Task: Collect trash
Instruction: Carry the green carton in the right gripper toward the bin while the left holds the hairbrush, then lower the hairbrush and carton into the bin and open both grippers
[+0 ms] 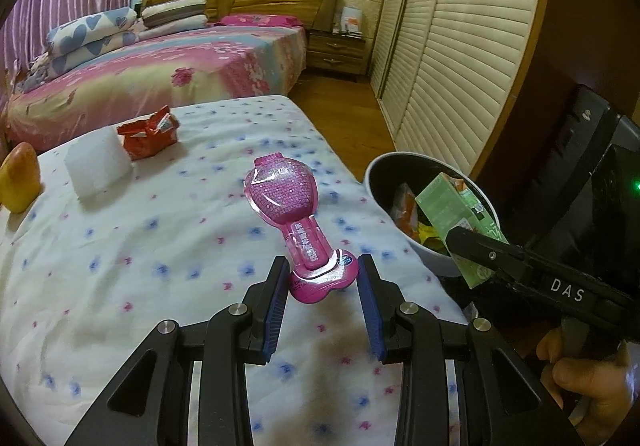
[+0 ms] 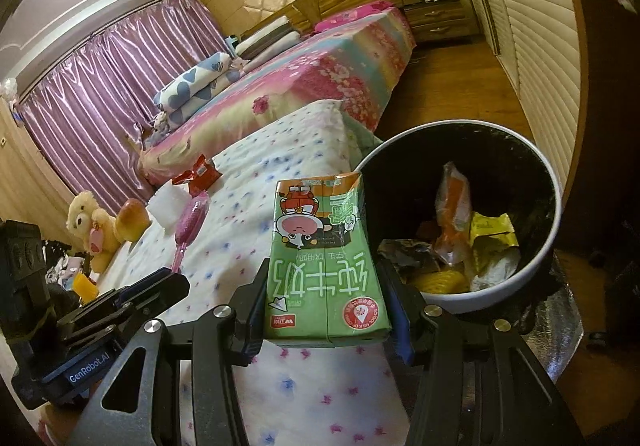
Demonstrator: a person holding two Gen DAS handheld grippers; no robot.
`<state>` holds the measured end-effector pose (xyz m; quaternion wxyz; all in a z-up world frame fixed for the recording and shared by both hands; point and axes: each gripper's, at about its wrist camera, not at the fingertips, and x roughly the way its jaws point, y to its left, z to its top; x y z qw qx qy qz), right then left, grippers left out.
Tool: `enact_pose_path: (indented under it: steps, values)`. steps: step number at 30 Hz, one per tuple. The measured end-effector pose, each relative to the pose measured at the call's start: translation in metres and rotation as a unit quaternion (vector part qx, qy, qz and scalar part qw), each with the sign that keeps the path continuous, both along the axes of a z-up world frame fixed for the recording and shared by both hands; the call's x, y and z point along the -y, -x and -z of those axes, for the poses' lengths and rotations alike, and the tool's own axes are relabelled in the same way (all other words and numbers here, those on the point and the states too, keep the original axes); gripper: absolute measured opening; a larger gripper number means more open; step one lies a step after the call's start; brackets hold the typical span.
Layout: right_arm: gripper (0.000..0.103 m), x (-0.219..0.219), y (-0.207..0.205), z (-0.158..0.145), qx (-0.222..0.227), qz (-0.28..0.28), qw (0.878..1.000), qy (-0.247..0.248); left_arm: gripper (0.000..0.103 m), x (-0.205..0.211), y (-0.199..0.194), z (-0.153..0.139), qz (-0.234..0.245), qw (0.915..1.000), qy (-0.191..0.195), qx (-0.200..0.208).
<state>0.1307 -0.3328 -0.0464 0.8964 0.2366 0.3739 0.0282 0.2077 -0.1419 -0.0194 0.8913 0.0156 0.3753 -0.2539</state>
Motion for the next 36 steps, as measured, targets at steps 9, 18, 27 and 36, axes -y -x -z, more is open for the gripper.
enact_pose_path:
  steps: [9, 18, 27, 36]
  values:
    - [0.051, 0.010, 0.004, 0.001, 0.000, 0.012, 1.000, -0.003, 0.033, 0.016, -0.004, 0.002, 0.015, 0.9999, -0.003, 0.001]
    - [0.051, 0.028, 0.004, 0.001, 0.000, 0.029, 1.000, -0.003, 0.033, 0.036, -0.011, 0.004, 0.036, 0.9993, -0.005, 0.003]
    - [0.051, 0.052, -0.001, 0.002, -0.007, 0.047, 0.999, 0.003, 0.033, 0.066, -0.019, 0.006, 0.061, 0.9980, -0.011, 0.006]
    - [0.051, 0.076, -0.013, 0.009, -0.015, 0.061, 0.998, -0.002, 0.033, 0.098, -0.037, 0.014, 0.084, 0.9963, -0.017, -0.006]
